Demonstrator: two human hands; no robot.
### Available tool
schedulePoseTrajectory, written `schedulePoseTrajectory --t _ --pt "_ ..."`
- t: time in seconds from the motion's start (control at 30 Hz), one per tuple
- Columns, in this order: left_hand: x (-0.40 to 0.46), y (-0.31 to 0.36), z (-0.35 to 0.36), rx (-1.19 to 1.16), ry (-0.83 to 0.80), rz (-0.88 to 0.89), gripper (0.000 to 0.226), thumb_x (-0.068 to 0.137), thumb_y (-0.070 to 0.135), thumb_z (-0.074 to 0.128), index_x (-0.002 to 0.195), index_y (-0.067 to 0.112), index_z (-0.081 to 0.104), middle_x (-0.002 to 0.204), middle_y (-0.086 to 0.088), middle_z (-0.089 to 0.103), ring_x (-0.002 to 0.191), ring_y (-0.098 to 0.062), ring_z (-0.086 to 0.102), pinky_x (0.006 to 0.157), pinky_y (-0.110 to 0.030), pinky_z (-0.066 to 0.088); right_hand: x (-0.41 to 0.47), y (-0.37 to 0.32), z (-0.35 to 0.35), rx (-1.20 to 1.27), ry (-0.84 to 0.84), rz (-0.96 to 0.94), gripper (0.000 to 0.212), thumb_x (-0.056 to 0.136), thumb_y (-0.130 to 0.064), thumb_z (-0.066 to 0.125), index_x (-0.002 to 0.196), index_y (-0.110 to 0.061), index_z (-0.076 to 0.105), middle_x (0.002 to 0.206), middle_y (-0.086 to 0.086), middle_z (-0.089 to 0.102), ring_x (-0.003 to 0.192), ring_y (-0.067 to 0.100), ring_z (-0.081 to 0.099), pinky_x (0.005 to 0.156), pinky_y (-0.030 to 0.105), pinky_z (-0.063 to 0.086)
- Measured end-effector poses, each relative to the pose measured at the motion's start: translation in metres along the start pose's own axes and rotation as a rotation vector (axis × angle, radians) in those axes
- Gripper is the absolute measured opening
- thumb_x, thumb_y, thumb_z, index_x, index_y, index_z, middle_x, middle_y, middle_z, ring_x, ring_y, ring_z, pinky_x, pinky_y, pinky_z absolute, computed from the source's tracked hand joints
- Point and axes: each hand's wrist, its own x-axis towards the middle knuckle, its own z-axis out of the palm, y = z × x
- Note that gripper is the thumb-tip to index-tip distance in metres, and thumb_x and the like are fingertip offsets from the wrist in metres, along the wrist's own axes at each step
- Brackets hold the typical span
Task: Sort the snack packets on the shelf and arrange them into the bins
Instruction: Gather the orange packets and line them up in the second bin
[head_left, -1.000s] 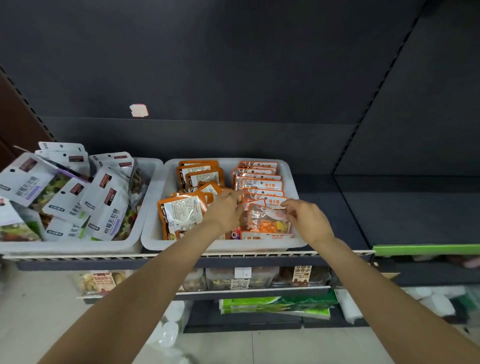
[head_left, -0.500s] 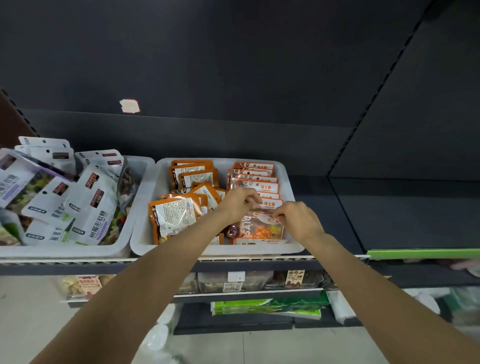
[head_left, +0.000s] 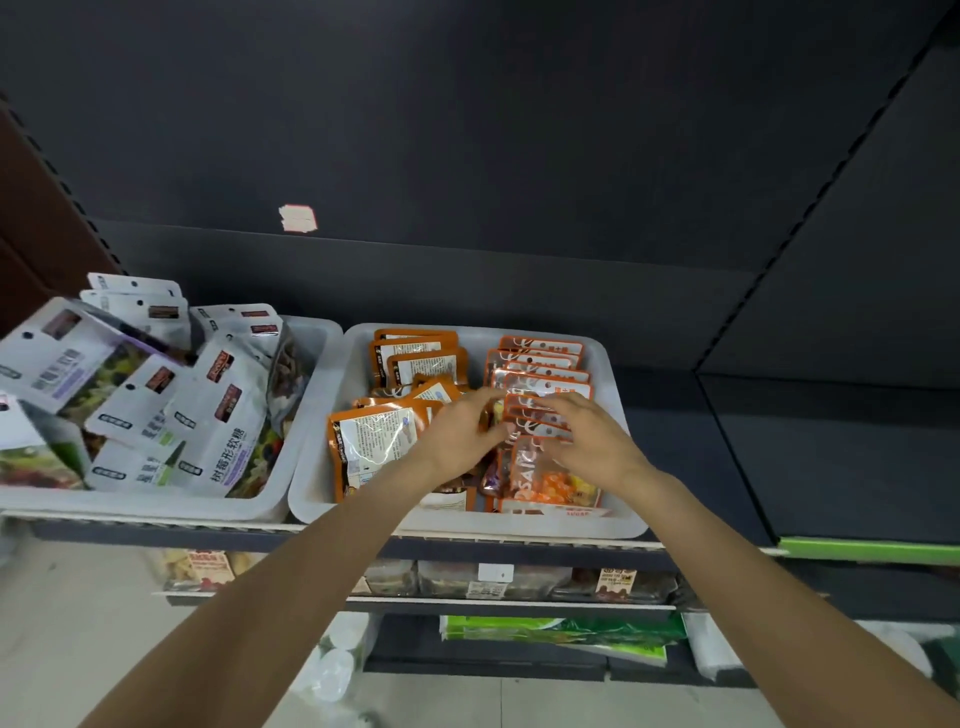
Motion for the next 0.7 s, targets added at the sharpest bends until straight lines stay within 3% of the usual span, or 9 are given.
schedulePoseTrajectory --t 0.07,0.13,0.23,0.4,0.47,0.6,0.7 --pt "-0.006 -0.009 -0.020 0.130 0.156 -0.003 0.043 0.095 0.028 0.053 0.137 0.022 0.044 0.143 -0.001 0.045 0.120 -0.018 0.053 0.097 -0.029 0.044 0.005 -0.016 0.006 0.050 0.072 -0.032 0.049 0.093 -0.020 0.056 0.139 -0.024 0.041 0.145 -0.001 0.041 0.132 0.018 0.041 0.106 0.035 0.040" --pt "-0.017 -0.026 -0.044 0.335 0.200 -0.015 0.046 0.096 0.028 0.052 0.140 0.023 0.040 0.146 -0.002 0.040 0.124 -0.019 0.048 0.102 -0.032 0.041 0.012 -0.035 0.013 0.010 0.086 -0.068 0.046 0.095 -0.020 0.054 0.139 -0.023 0.042 0.147 0.000 0.040 0.134 0.019 0.039 0.106 0.033 0.037" --pt "-0.030 -0.055 -0.075 0.558 0.089 -0.068 0.056 0.095 0.031 0.053 0.146 0.022 0.030 0.150 -0.002 0.034 0.135 -0.021 0.034 0.110 -0.035 0.031 0.032 -0.065 0.024 0.012 -0.006 -0.096 0.049 0.095 -0.024 0.053 0.141 -0.023 0.038 0.146 0.002 0.041 0.133 0.021 0.041 0.106 0.035 0.038" --pt "-0.026 -0.074 -0.098 0.651 -0.077 -0.040 0.068 0.094 0.037 0.054 0.150 0.023 0.018 0.157 -0.001 0.020 0.143 -0.021 0.022 0.116 -0.037 0.023 0.068 -0.095 0.045 -0.050 -0.162 -0.049 0.062 0.095 -0.029 0.054 0.148 -0.025 0.023 0.146 0.005 0.039 0.132 0.024 0.042 0.106 0.040 0.037" --pt "-0.023 -0.079 -0.100 0.666 -0.095 -0.015 0.065 0.096 0.036 0.051 0.150 0.025 0.018 0.157 0.000 0.021 0.143 -0.020 0.021 0.116 -0.036 0.021 0.079 -0.101 0.054 -0.039 -0.201 -0.017 0.062 0.094 -0.027 0.054 0.148 -0.025 0.022 0.144 0.006 0.043 0.127 0.023 0.048 0.105 0.040 0.041" --pt "-0.020 -0.091 -0.102 0.728 -0.125 0.038 0.055 0.099 0.035 0.045 0.149 0.025 0.023 0.153 0.001 0.030 0.140 -0.020 0.026 0.117 -0.035 0.014 0.094 -0.104 0.054 -0.137 -0.276 0.001 0.047 0.093 -0.030 0.056 0.137 -0.024 0.043 0.136 0.004 0.051 0.119 0.021 0.053 0.101 0.037 0.044" --pt "-0.020 -0.094 -0.106 0.704 -0.153 0.050 0.059 0.095 0.038 0.052 0.147 0.026 0.028 0.149 0.000 0.037 0.136 -0.022 0.033 0.114 -0.037 0.021 0.096 -0.102 0.049 -0.111 -0.325 0.076 0.060 0.089 -0.034 0.061 0.141 -0.025 0.032 0.137 0.006 0.048 0.120 0.024 0.051 0.100 0.037 0.042"
